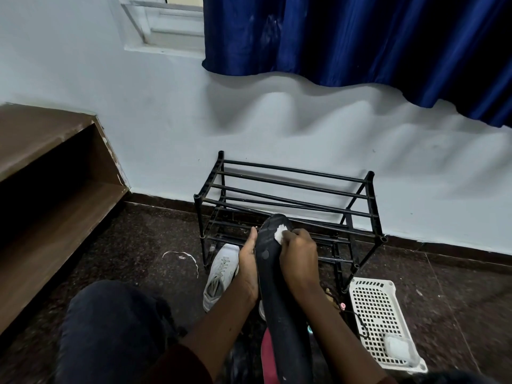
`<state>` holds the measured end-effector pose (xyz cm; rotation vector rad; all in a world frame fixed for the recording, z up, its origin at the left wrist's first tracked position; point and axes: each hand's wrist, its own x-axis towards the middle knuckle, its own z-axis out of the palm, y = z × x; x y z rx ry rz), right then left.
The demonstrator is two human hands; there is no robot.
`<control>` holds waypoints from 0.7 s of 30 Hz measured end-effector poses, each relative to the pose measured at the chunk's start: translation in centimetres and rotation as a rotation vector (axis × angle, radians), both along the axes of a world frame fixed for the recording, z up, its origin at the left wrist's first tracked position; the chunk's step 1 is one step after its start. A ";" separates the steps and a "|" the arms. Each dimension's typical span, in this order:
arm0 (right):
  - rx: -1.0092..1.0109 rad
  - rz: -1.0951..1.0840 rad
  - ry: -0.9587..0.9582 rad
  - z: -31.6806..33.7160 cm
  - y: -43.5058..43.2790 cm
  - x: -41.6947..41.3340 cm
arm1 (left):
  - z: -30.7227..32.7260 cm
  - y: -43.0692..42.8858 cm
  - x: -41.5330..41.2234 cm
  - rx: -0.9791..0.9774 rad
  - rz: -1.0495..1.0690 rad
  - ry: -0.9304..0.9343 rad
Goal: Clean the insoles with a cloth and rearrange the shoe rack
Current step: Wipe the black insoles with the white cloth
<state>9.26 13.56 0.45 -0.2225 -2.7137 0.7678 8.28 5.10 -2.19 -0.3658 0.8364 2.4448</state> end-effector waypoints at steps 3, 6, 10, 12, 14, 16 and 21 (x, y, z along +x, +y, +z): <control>-0.082 0.132 0.063 -0.2 -0.5 0.8 | -0.1 -0.1 -0.1 -0.040 0.017 -0.012; -0.164 0.226 0.106 -0.1 -1.2 2.2 | -0.6 -0.4 -0.6 -0.135 0.017 -0.060; -0.136 0.249 0.152 -0.2 -1.1 2.1 | -0.7 -0.5 -0.9 -0.181 0.010 -0.116; -0.068 0.231 0.146 -0.3 -0.8 1.3 | -0.4 -0.3 -0.6 -0.159 0.002 -0.128; -0.044 0.196 0.131 0.0 -0.4 0.4 | -0.7 0.1 -0.3 -0.144 -0.017 -0.115; -0.058 0.167 0.129 0.2 0.0 -0.3 | -1.1 0.3 -0.2 -0.104 -0.027 -0.129; -0.094 0.261 0.102 -0.3 -0.4 0.5 | -1.3 -0.4 -0.6 -0.251 -0.016 -0.092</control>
